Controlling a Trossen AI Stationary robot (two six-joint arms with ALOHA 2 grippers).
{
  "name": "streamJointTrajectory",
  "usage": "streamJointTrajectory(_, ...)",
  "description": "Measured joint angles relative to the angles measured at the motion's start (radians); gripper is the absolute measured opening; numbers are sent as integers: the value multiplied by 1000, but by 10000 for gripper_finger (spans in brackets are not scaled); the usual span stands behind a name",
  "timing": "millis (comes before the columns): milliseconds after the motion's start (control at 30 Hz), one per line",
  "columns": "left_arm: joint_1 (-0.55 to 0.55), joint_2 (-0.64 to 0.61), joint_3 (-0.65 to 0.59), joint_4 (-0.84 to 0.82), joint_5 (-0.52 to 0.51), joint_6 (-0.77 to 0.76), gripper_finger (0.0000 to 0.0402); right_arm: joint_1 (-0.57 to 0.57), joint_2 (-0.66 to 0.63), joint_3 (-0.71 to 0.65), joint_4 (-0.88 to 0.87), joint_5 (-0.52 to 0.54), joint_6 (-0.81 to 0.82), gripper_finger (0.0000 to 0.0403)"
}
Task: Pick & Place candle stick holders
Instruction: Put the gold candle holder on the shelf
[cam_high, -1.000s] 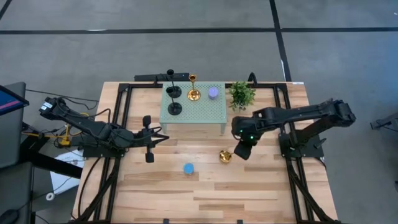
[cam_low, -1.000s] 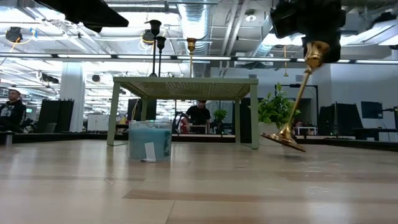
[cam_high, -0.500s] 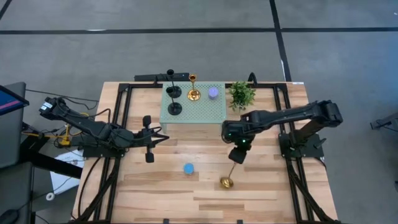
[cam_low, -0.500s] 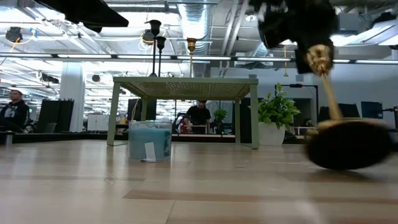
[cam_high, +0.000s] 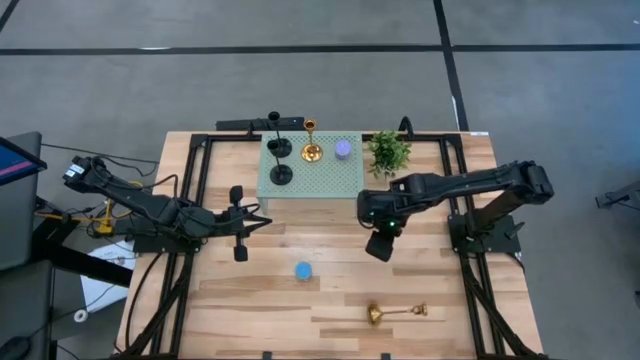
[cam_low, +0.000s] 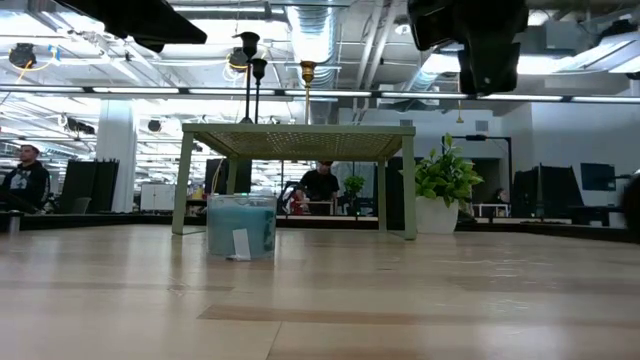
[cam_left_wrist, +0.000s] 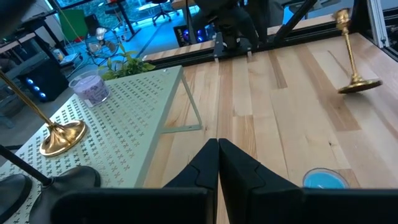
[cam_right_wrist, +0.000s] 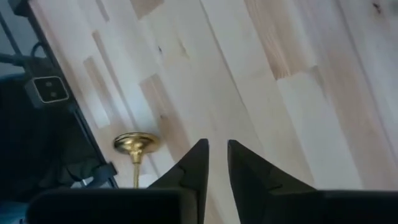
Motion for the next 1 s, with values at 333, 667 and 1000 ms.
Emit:
streamJointTrajectory(333,0,0,0,0,0,0,11,10,0,0,-325,72,-26,11)
streamJointTrajectory(667,0,0,0,0,0,0,11,54,-27,2,-405,-148,90,1)
streamJointTrajectory(1000,0,0,0,0,0,1,11,234,-28,1,-419,-118,268,0)
